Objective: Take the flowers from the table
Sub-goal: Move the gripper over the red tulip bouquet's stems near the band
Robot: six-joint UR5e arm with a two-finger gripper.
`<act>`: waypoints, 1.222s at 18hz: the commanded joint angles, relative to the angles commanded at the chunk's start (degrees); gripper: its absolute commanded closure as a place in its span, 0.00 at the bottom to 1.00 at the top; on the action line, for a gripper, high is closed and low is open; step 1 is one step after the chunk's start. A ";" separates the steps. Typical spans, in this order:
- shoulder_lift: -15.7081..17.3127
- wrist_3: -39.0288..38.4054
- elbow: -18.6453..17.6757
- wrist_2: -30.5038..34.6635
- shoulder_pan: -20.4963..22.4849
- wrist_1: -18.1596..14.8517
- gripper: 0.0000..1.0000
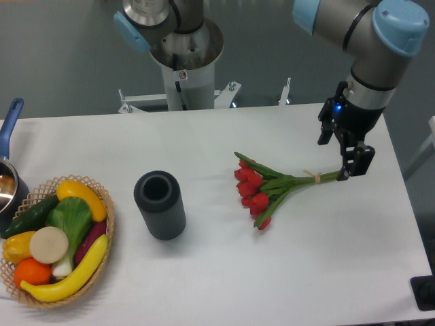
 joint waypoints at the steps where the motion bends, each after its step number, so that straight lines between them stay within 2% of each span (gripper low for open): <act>1: 0.26 -0.09 -0.17 0.00 0.00 0.00 0.00; 4: 0.70 -0.61 -0.44 0.35 0.00 0.00 0.00; 7: 1.05 -5.70 -2.72 -1.31 -0.09 0.52 0.00; 15: 0.88 -12.56 -5.62 -1.76 -0.53 1.67 0.00; 17: 0.88 -12.83 -6.68 -1.76 -0.61 2.89 0.00; 22: 0.18 -12.92 -7.99 -1.58 -0.70 3.16 0.00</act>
